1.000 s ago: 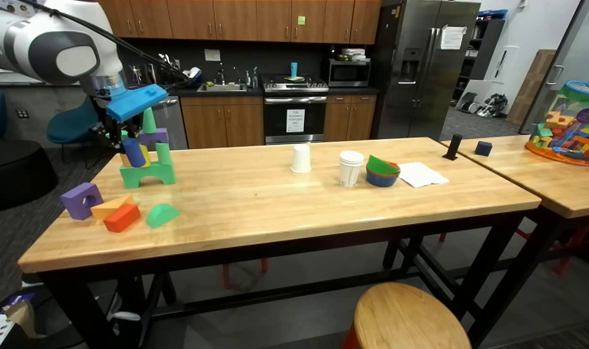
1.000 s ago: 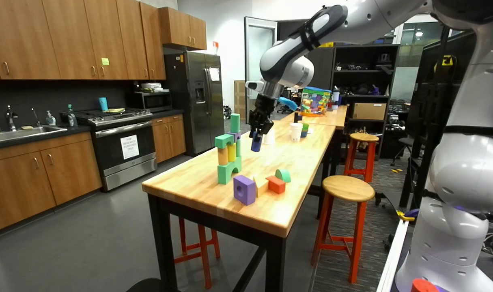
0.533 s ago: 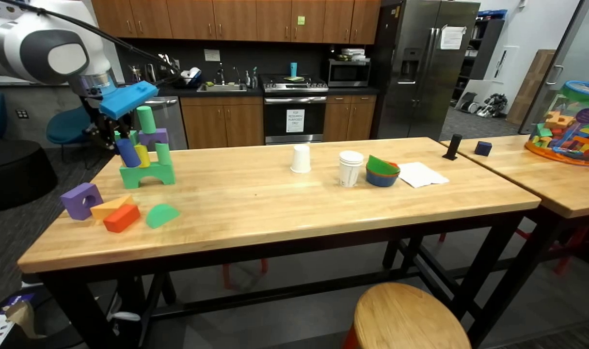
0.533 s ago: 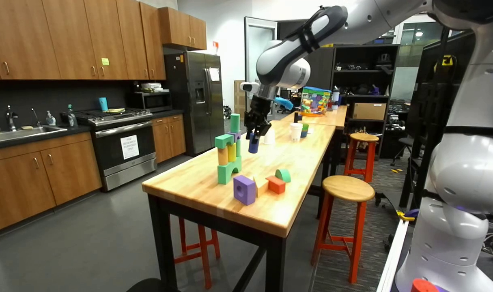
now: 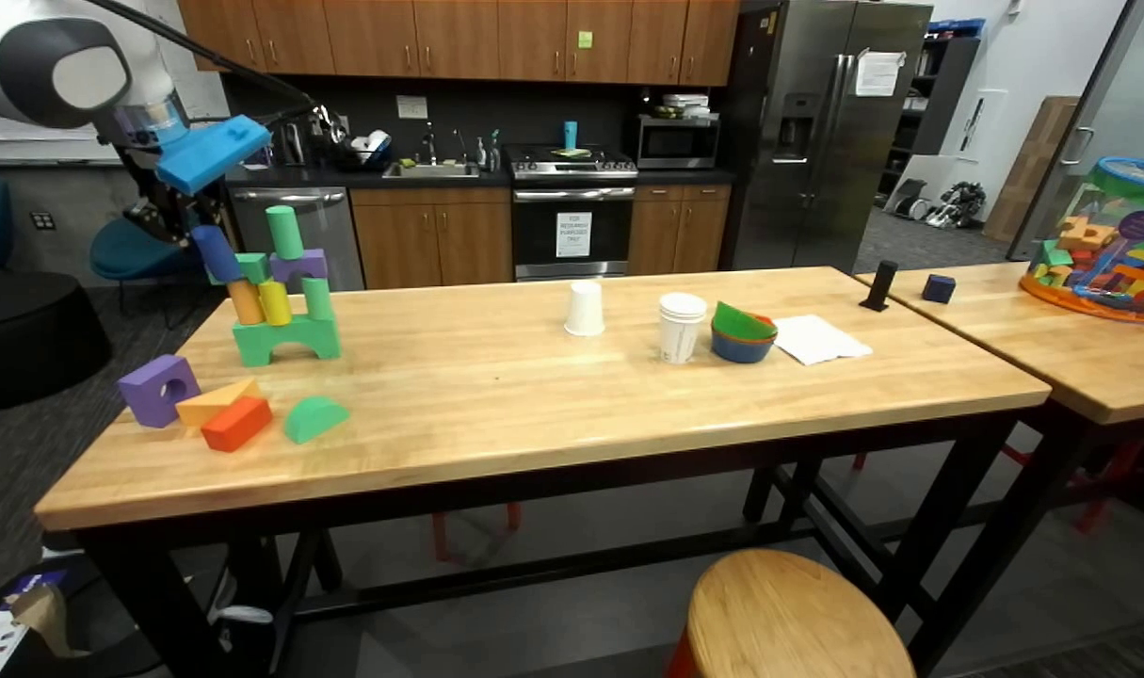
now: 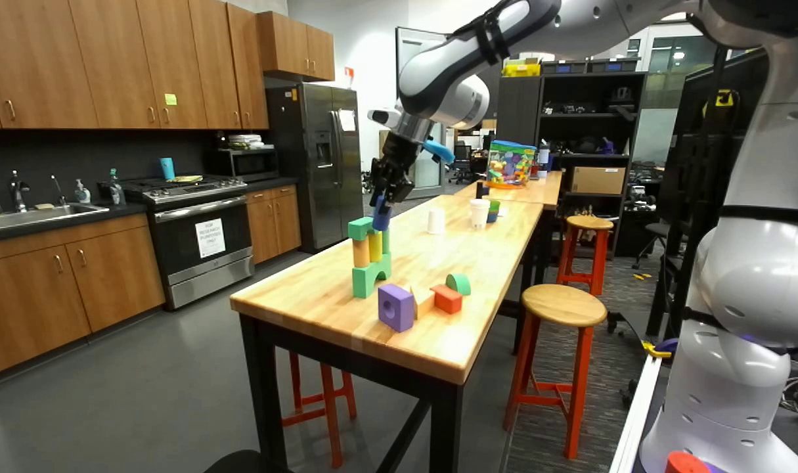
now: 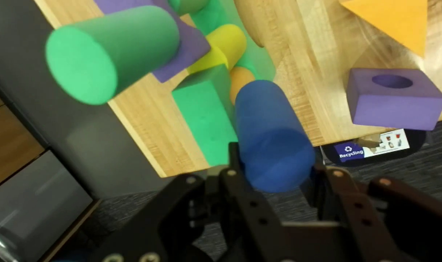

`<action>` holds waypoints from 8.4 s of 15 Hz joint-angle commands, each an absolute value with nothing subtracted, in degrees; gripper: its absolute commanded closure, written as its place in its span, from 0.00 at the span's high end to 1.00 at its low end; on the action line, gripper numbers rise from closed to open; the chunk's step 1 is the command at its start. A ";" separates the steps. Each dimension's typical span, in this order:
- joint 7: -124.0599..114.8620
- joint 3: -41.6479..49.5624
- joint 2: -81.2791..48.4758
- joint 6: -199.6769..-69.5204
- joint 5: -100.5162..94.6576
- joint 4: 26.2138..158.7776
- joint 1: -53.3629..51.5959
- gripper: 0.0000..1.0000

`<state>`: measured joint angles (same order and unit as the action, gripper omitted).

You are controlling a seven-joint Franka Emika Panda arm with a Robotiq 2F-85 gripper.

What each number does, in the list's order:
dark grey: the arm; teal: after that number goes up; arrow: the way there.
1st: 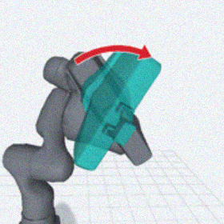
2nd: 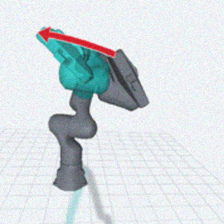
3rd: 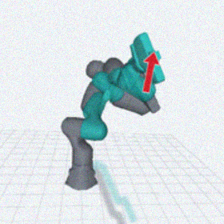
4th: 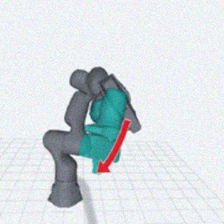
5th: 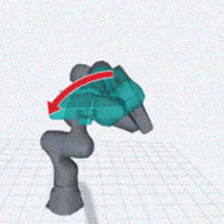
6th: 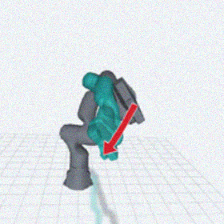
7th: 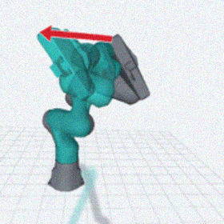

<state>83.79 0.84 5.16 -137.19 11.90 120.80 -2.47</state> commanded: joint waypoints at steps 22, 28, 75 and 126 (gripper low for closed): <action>82.52 -1.47 1.70 -120.83 -2.40 109.31 -2.42 0.14; 86.04 -3.29 -1.28 -122.86 0.14 107.74 -3.62 0.14; 92.52 -4.34 -4.55 -114.52 -1.58 95.76 -3.36 0.14; 112.82 -3.77 -2.10 -108.10 1.00 96.15 -2.63 0.14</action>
<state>112.30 -3.83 -1.57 -106.54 0.06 96.27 -2.41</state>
